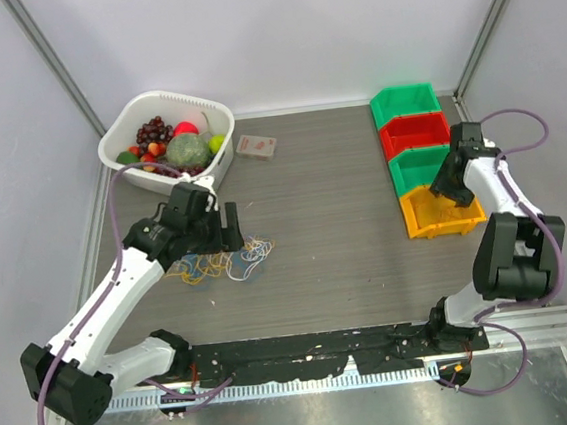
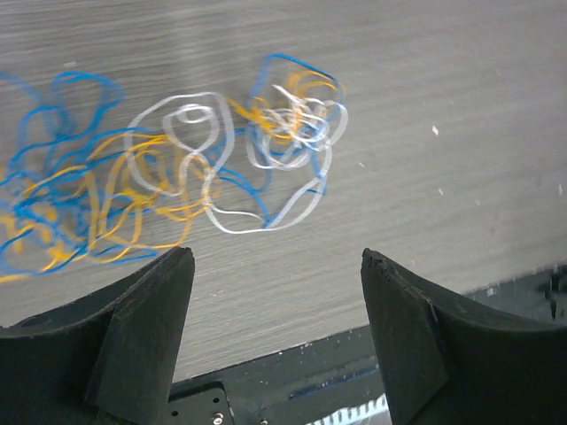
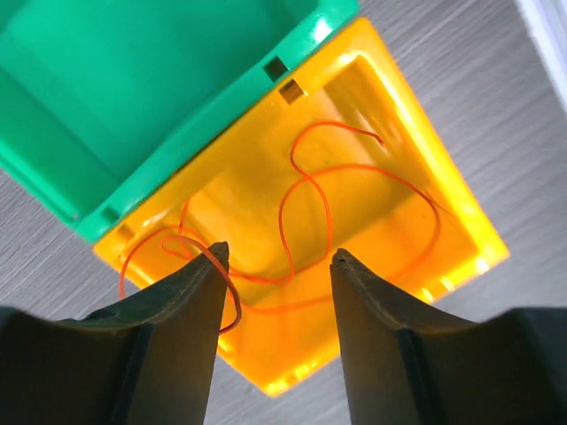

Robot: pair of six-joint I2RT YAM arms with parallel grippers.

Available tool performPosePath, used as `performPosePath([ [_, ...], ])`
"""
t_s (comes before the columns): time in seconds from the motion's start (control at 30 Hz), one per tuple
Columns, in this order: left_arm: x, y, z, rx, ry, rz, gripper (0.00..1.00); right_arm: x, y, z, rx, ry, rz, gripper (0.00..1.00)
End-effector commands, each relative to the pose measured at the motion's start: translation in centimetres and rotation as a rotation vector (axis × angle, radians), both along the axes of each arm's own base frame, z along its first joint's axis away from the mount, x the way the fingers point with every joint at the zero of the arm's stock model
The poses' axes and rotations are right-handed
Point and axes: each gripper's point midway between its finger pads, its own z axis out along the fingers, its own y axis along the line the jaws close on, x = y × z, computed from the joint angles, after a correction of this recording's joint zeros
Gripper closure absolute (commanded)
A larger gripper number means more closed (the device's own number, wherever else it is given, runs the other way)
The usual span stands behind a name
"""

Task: Untangle the cables

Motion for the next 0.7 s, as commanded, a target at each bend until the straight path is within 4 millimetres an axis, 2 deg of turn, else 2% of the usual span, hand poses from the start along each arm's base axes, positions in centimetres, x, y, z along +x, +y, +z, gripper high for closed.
performPosePath([
  [0.0,1.2,5.1,1.9,0.058,-0.079,0.342,0.2,-0.7,0.5,6.6,-0.089,-0.104,0.02,0.43],
  [0.03,1.1,6.0,1.7,0.065,-0.071,0.392,0.2,-0.7,0.9,7.7,-0.099,-0.131,0.03,0.42],
  [0.07,0.9,6.6,1.6,0.06,-0.063,0.428,0.2,-1.0,1.6,8.0,-0.108,-0.128,0.051,0.4],
  [0.1,0.7,6.8,1.2,0.044,-0.05,0.441,0.2,-1.0,1.9,8.7,-0.136,-0.139,0.064,0.4],
  [0.23,-0.1,4.1,0.3,-0.094,-0.009,0.362,0.23,-1.8,1.6,9.1,-0.18,-0.141,0.065,0.38],
  [0.33,-0.2,2.7,0.7,-0.193,0.008,0.375,0.25,-1.9,1.9,8.5,-0.16,-0.159,0.055,0.37],
  [0.4,-0.2,1.1,1.4,-0.276,0.012,0.323,0.27,-1.5,2.7,8.3,-0.116,-0.176,0.066,0.39],
  [0.47,-0.3,0.6,1.5,-0.312,0.015,0.314,0.28,-1.2,2.9,8.1,-0.102,-0.189,0.06,0.44],
  [0.53,-0.6,0.4,1.4,-0.333,0.025,0.322,0.28,-1.0,2.9,7.4,-0.094,-0.182,0.045,0.53],
  [0.57,-0.8,0.4,1.4,-0.342,0.027,0.319,0.28,-1.0,2.9,7.2,-0.093,-0.176,0.039,0.66],
  [0.63,-1.2,0.3,1.4,-0.353,0.033,0.313,0.29,-0.8,2.5,6.8,-0.102,-0.173,0.018,0.86],
  [0.67,-1.3,0.4,1.5,-0.354,0.03,0.312,0.29,-0.8,2.3,6.1,-0.107,-0.162,0.002,0.9],
])
